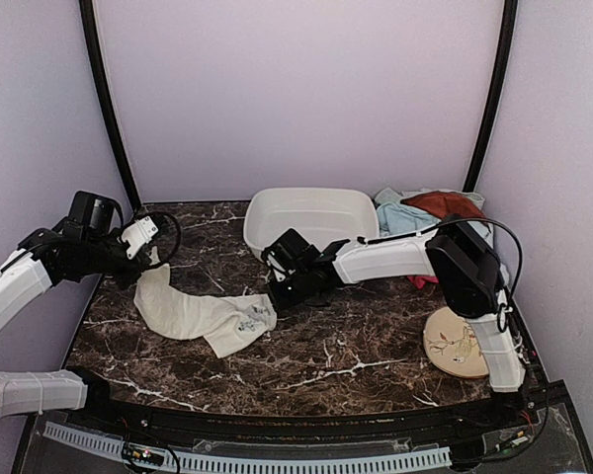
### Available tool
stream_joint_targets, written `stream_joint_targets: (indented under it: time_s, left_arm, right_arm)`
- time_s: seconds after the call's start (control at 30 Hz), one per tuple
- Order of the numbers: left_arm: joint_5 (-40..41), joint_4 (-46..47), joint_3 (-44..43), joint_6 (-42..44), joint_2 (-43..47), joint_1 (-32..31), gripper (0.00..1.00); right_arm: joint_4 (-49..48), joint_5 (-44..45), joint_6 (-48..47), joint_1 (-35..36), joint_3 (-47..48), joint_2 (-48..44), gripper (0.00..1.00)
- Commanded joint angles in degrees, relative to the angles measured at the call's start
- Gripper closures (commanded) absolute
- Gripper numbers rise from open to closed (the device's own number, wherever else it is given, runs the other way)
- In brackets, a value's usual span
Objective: Roll the towels
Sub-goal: Pick up the towel from the center of the board.
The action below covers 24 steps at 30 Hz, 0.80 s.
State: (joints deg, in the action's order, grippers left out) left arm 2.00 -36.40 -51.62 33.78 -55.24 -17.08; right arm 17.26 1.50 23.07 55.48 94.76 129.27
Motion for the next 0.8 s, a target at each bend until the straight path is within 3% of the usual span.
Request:
stream_joint_targets:
  time_s: [0.0, 0.23, 0.33, 0.37, 0.4, 0.43, 0.5, 0.6, 0.77]
  left_arm:
    - [4.6, 4.5, 2.9, -3.1, 3.4, 0.5, 1.00]
    - [2.6, 0.8, 6.4, -3.4, 9.5, 0.7, 1.00]
    - [2.7, 0.7, 8.8, -3.0, 11.3, 0.8, 1.00]
    - [3.4, 0.7, 9.2, -3.1, 11.5, 0.8, 1.00]
    - [4.2, 0.6, 9.5, -3.2, 11.5, 0.8, 1.00]
    - [4.7, 0.3, 9.8, -3.2, 11.7, 0.9, 1.00]
    - [4.8, 0.2, 10.2, -3.5, 12.4, 0.9, 1.00]
    - [4.2, -0.3, 10.4, -3.4, 13.1, 0.9, 1.00]
    - [3.8, -0.9, 9.9, -3.5, 12.1, 1.0, 1.00]
  right_arm:
    - [-3.9, 4.1, 0.5, -0.4, -4.0, -10.6, 1.00]
    - [-5.2, 7.3, 2.1, 0.4, -16.0, -23.4, 1.00]
    - [-6.5, 6.7, 3.1, 0.3, -18.8, -24.6, 1.00]
    - [-6.1, 6.4, 3.2, 0.4, -18.1, -23.3, 0.99]
    - [-5.8, 5.9, 3.3, 0.5, -16.7, -21.6, 0.81]
    - [-5.8, 5.7, 3.3, 0.7, -15.2, -19.6, 0.69]
    - [-5.4, 6.1, 3.2, 1.5, -10.2, -15.1, 0.57]
    - [-2.5, 7.7, 2.2, 2.9, -0.4, -6.9, 0.51]
    - [3.0, 11.2, 0.9, 4.1, 12.3, 4.0, 0.50]
